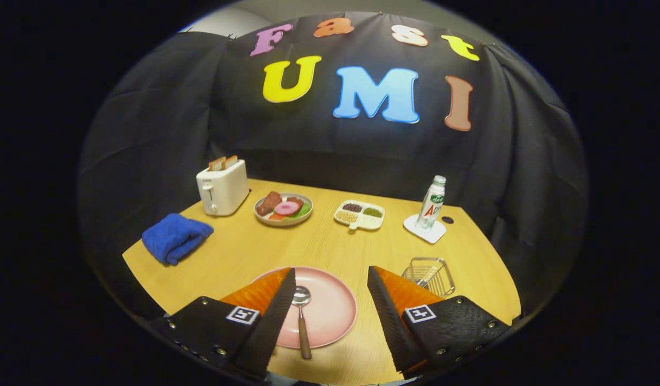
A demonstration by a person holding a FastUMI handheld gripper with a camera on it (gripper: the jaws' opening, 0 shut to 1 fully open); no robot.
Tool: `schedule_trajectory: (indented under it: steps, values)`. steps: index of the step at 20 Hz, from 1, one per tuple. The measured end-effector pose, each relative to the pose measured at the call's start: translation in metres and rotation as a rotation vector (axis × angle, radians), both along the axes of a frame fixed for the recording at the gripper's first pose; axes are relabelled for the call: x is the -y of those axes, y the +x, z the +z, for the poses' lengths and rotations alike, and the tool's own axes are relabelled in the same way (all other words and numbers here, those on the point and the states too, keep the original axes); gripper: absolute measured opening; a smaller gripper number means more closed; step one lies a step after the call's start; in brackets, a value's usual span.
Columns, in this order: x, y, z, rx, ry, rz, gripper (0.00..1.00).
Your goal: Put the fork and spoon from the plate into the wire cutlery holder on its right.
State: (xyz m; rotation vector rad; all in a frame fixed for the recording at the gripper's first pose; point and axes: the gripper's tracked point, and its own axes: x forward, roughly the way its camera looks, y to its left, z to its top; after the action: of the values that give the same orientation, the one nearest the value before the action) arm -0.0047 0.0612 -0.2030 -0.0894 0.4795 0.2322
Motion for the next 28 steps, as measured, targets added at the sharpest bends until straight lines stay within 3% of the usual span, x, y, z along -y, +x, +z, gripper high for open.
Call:
schedule_trajectory:
  steps: [2,9,10,15,16,20,22,28]
  values:
    - [-0.003,-0.006,-0.026,-0.061,-0.007,0.018,0.78]
    - [-0.016,-0.028,-0.085,-0.242,-0.002,0.056,0.75]
    - [-0.018,-0.029,-0.091,-0.266,0.0,0.064,0.61]
    - [-0.022,-0.033,-0.116,-0.358,-0.022,0.099,0.49]
    - [-0.026,-0.034,-0.121,-0.389,-0.018,0.111,0.35]
    - [-0.03,-0.032,-0.142,-0.441,-0.085,0.132,0.35]
    - [-0.024,-0.032,-0.139,-0.442,-0.095,0.119,0.11]
    - [-0.022,-0.029,-0.135,-0.487,-0.08,0.119,0.11]
